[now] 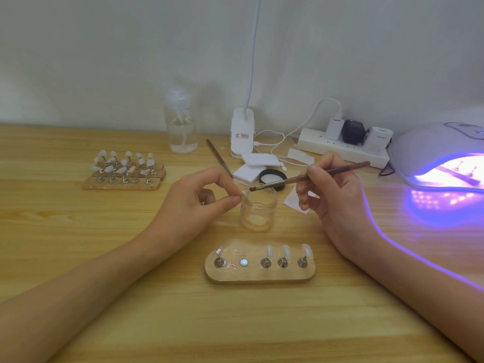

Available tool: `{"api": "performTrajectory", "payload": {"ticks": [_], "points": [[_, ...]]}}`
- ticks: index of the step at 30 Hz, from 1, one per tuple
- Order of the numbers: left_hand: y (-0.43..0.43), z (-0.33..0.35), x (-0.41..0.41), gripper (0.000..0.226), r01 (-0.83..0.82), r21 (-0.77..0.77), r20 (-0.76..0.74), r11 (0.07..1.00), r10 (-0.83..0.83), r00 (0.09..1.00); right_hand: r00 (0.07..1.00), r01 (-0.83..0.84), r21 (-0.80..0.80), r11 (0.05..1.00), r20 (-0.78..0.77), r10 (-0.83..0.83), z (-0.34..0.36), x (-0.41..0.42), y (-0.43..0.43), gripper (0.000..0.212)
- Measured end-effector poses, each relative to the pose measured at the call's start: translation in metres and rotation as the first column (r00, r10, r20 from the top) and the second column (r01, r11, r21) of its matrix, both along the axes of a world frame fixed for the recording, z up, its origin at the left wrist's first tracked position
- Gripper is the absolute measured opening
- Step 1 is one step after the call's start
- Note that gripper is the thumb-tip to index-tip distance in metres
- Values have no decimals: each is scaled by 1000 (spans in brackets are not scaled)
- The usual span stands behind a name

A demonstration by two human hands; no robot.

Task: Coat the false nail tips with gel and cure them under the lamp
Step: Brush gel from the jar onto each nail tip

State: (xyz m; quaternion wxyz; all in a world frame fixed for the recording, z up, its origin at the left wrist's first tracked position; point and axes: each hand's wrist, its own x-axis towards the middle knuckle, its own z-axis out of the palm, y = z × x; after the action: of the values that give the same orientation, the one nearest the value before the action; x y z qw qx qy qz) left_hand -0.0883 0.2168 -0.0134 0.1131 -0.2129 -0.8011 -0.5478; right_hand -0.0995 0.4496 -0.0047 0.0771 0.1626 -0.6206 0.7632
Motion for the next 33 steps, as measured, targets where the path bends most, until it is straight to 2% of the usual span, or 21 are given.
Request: {"api": "performTrajectory", "payload": {"ticks": [6,14,19,23,30,33], "points": [[1,0,0,9,0,7,13,1000,0,1000,999,39,57,998,14,-40,-2,1,0,19],[2,4,1,8,-73,119,104,990,61,993,996,71,-15,997,51,-71,-1,-1,3,22],[1,5,1,12,-28,152,123,988,10,992,998,45,-38,998,50,-43,-1,-1,3,22],[0,4,-1,3,-19,152,128,988,0,992,998,35,-55,998,61,-32,-1,-2,2,22],[-1,4,-1,10,-37,228,125,973,8,992,998,14,-73,997,65,-10,0,-1,3,21],[0,5,0,16,-33,195,107,980,12,994,997,17,-83,996,71,-11,0,-1,2,23]]}}
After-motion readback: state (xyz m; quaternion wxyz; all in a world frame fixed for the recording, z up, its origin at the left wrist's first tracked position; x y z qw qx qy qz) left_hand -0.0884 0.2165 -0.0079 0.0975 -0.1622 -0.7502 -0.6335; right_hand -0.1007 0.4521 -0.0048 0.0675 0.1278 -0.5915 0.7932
